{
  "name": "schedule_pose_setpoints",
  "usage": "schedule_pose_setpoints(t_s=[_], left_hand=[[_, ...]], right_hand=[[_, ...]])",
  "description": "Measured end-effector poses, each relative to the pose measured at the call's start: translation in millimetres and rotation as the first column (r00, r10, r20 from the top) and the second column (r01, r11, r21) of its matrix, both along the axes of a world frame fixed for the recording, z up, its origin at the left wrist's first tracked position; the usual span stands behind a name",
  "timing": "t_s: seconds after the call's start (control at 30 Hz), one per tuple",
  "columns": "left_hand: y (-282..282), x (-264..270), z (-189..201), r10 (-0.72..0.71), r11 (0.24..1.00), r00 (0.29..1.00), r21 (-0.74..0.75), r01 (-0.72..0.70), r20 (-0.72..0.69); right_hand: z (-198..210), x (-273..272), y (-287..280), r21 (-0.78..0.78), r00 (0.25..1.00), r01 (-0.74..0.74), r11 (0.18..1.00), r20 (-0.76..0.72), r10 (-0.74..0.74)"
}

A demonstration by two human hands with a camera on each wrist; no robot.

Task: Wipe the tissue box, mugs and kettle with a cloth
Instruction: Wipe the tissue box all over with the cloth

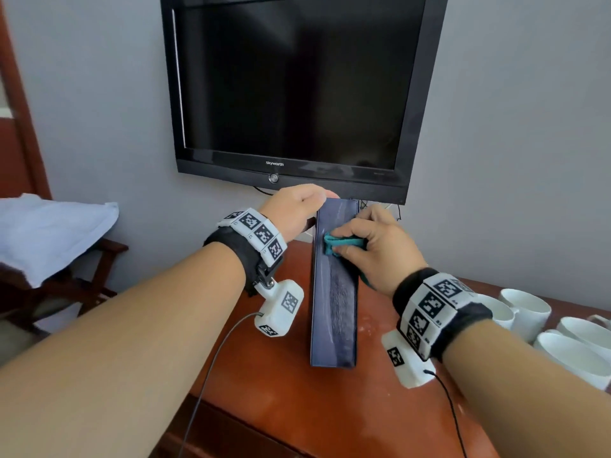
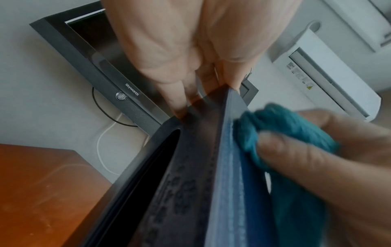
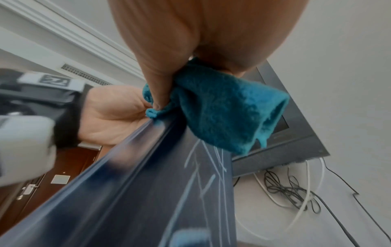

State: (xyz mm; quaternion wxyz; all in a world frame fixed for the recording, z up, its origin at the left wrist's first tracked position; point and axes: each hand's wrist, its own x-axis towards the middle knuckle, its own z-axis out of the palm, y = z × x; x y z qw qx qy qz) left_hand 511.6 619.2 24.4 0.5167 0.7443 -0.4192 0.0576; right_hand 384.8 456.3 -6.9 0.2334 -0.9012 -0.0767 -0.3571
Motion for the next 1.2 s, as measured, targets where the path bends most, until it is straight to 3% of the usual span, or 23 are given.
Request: schedule_pose_setpoints(t_s=[0.1,0.23,0.47,0.67,1.2], left_hand=[[3.1,-3.7,-1.5,-0.019,1.000,0.999,0.017,0.019,0.040],[4.2,-1.2,-5.8,-0.025,0.999,0.998,-0.024,0.024,-0.050],[1.5,3.8,-6.7,0.030,1.000,0.999,-0.003,-0.030,-0.018],[-5.9,17.5,-2.9,0.101,0.994,0.992,0.033,-0.104,0.076],[-23.4,36.2,-17.1,0.164,0.986,0.979,0.027,-0.162,-0.118]], right_hand=[[21.9,9.3,4.7,0.000,0.996,0.034,0.999,0.078,-0.034],[40.2,17.2,9.4,0.022,0.988,0.039,0.999,0.151,-0.041],[34.7,22.7,10.0,0.063,0.986,0.044,0.997,0.156,-0.053],[-2.5,19.2,10.5,0.018,0.999,-0.027,0.999,0.026,0.026],[-87.4,-26.9,5.3,-0.009,0.990,-0.116,0.993,-0.084,0.115]])
